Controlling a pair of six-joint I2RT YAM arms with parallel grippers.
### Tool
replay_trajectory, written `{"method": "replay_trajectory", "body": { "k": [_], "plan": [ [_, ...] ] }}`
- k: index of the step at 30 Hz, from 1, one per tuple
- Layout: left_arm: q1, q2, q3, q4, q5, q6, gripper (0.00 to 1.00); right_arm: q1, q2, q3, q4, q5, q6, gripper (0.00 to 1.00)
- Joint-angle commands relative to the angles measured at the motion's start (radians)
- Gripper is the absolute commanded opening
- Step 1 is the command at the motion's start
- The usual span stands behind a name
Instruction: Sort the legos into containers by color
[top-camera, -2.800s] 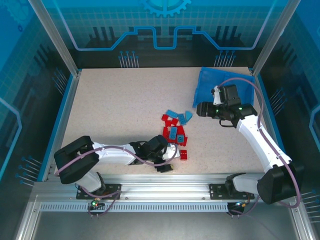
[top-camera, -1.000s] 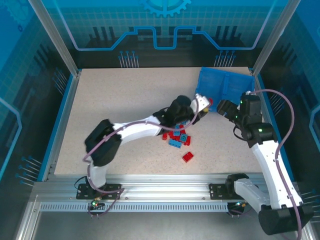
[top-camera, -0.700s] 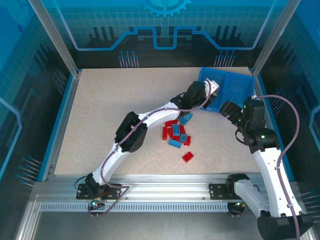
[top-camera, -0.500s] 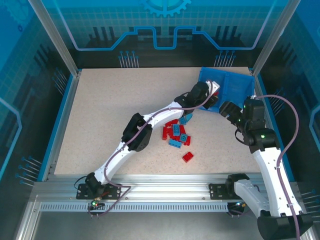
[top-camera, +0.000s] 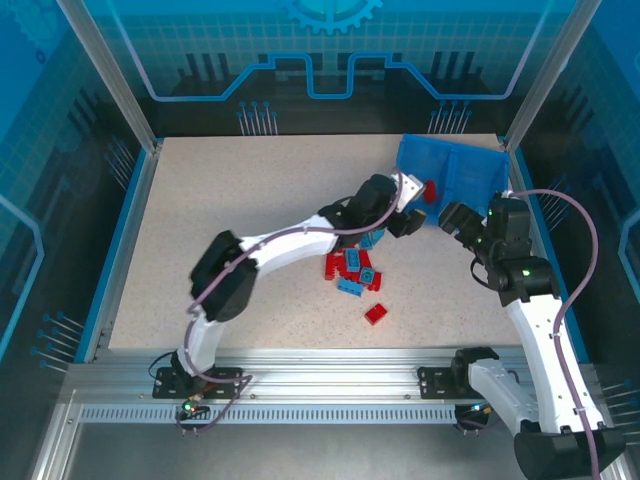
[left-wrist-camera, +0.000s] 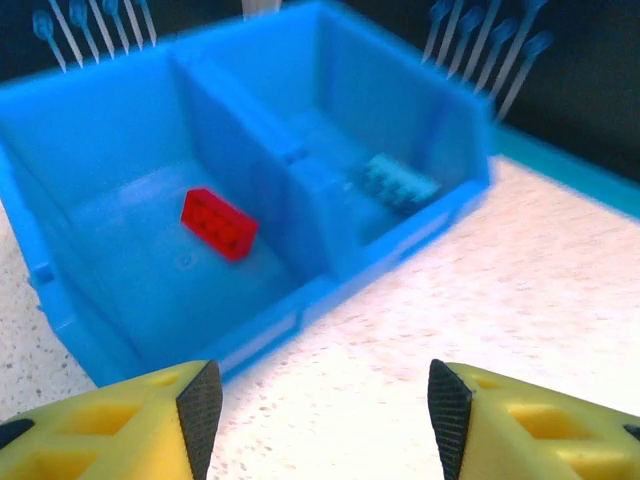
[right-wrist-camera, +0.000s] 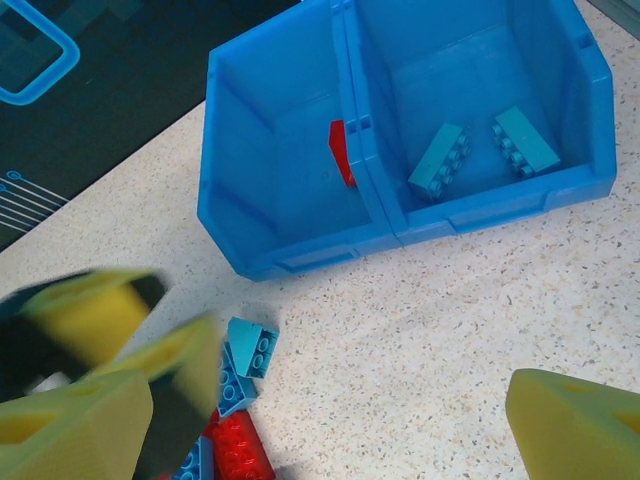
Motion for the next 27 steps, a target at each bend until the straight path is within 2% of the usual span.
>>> {"method": "replay_trajectory", "body": {
  "k": [1, 5, 9, 12, 16, 19, 27],
  "plan": [
    [-0.052, -0.186, -0.179, 0.061, 0.041, -0.050, 0.60, -0.017, -0.001, -0.026, 0.029, -0.030, -0.025, 0.93],
    [-0.123, -0.329, -0.365, -0.048, 0.016, -0.097, 0.61, -0.019, 0.014, -0.043, 0.072, -0.074, -0.064, 0.96],
    [-0.151, -0.360, -0.428, -0.218, 0.019, -0.269, 0.61, -0.019, 0.050, -0.036, 0.107, -0.186, -0.138, 1.00],
    [-0.151, -0.303, -0.379, -0.393, 0.034, -0.355, 0.62, -0.019, 0.079, -0.025, 0.098, -0.191, -0.147, 1.00],
    [-0.169, -0.197, -0.297, -0.561, 0.034, -0.398, 0.64, -0.019, 0.105, -0.007, 0.079, -0.194, -0.147, 1.00],
    [-0.178, -0.140, -0.266, -0.614, 0.102, -0.403, 0.71, -0.021, 0.106, -0.006, 0.071, -0.180, -0.150, 1.00],
    [-0.204, -0.040, -0.183, -0.673, 0.133, -0.383, 0.74, -0.022, 0.104, -0.014, 0.071, -0.169, -0.139, 1.00]
  ]
}}
